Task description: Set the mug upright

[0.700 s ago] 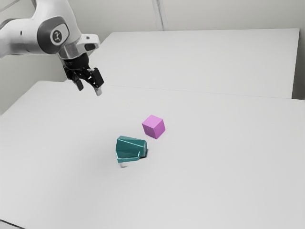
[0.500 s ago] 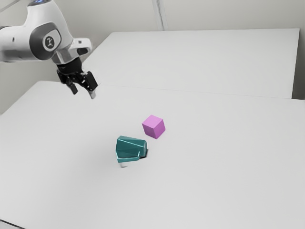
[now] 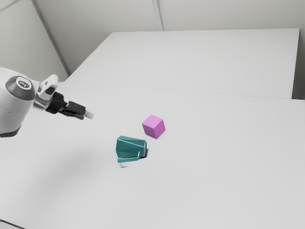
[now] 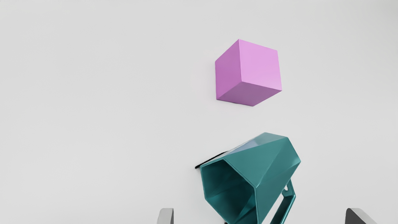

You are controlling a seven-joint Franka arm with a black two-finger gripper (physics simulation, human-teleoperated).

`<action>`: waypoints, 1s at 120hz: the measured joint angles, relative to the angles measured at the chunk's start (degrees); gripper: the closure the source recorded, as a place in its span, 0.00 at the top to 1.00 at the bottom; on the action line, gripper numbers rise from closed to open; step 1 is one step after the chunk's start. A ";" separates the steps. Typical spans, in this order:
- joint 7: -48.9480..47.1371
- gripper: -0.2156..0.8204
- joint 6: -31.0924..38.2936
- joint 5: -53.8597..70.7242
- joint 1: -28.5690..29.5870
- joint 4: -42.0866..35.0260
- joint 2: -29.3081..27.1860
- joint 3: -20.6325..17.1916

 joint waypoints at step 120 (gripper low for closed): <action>63.95 0.79 3.86 -38.34 -0.27 -12.59 9.78 -7.41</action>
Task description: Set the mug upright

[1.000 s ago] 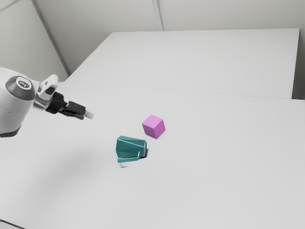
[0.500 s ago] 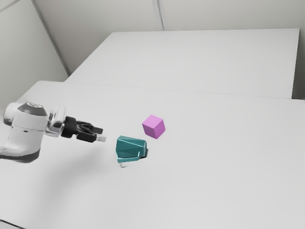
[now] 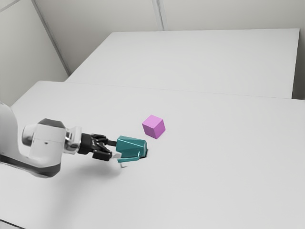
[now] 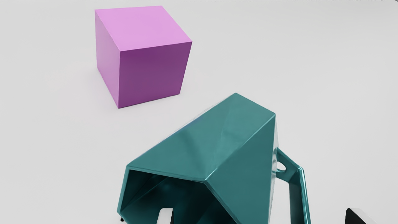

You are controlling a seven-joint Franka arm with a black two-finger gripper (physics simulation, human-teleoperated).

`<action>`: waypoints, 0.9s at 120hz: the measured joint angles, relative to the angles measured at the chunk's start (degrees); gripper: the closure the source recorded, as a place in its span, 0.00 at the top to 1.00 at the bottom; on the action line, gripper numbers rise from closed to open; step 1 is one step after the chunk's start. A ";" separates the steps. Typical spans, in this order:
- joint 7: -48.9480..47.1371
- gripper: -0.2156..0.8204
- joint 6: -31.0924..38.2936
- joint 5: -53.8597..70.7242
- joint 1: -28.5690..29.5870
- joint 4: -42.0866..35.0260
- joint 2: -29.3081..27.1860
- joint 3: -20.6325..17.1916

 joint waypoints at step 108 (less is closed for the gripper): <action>11.95 0.31 0.87 -10.72 0.83 2.89 1.50 -3.26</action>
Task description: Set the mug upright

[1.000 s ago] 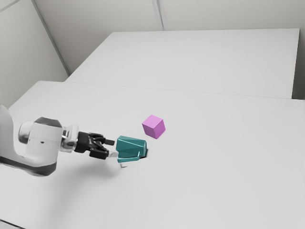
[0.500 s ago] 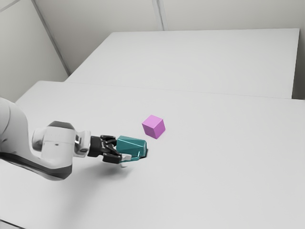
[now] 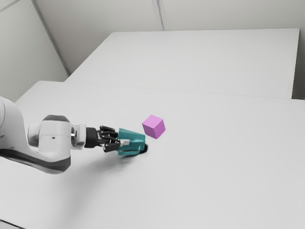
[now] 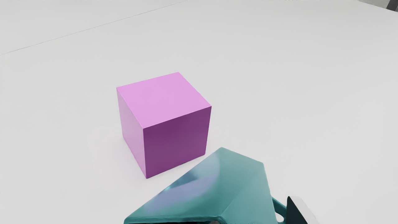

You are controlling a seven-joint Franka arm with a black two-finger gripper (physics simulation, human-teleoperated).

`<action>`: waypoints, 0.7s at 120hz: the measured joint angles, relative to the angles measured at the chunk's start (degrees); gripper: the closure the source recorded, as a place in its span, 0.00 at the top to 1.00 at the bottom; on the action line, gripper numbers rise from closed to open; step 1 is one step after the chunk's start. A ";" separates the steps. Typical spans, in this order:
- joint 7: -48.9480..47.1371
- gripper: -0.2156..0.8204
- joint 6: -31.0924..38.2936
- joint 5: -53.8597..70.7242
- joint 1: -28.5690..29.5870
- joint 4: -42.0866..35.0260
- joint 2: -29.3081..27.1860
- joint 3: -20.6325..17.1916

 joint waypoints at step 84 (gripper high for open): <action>-3.92 0.04 4.59 3.43 -1.90 1.15 -6.28 -5.10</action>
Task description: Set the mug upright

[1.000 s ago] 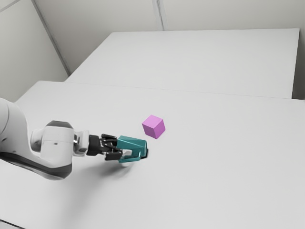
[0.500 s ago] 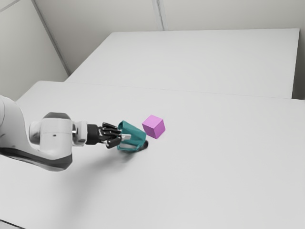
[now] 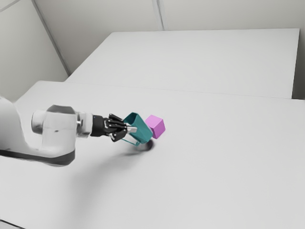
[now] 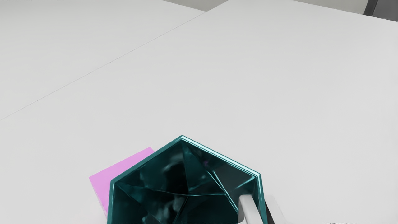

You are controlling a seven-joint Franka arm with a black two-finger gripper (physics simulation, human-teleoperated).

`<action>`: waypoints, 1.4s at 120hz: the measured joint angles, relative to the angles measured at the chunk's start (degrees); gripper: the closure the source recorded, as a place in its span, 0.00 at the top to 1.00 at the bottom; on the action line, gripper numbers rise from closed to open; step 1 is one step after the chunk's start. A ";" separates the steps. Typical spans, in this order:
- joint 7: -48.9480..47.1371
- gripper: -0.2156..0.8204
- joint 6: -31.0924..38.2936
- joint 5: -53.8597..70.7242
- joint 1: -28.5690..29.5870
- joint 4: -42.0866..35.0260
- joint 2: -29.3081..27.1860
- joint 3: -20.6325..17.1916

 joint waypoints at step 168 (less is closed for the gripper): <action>-78.74 0.03 21.15 64.17 0.65 -0.85 -0.91 0.79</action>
